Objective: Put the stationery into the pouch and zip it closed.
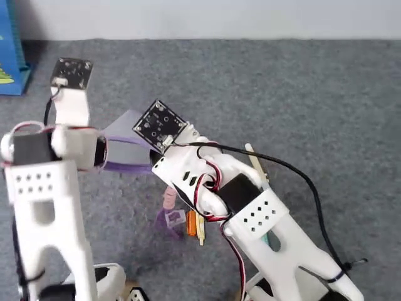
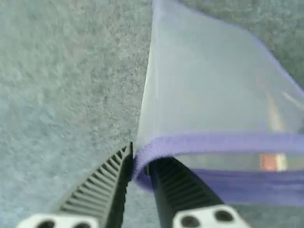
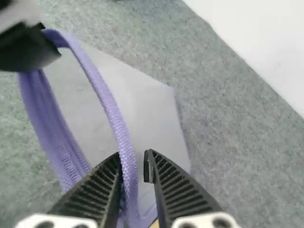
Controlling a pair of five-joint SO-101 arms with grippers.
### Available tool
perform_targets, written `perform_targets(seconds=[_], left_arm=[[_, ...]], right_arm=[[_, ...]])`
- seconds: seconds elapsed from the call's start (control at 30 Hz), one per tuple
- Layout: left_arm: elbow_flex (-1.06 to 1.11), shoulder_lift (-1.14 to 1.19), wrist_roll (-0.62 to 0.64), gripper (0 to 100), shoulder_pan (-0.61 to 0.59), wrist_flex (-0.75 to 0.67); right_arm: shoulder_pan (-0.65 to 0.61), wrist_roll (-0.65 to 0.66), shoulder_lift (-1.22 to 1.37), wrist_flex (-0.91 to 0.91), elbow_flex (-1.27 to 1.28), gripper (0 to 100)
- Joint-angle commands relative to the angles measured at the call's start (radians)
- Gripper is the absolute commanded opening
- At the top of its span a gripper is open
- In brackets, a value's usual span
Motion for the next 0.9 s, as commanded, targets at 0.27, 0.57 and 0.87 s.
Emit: perform_targets(seconds=[0.27,0.57,0.87], left_arm=[[0.151,-0.135,-0.158,18,-0.034,-0.114],[0.183,-0.141,-0.250,5,-0.035,-0.118],[0.185,-0.143,-0.204,1,-0.035,-0.091]], right_arm=[[-0.022,0.038,-0.015,0.203,-0.201,0.8],[-0.018,0.049,-0.015,0.206,-0.199,0.8],[-0.016,0.043,-0.061,0.291,-0.247,4.7]])
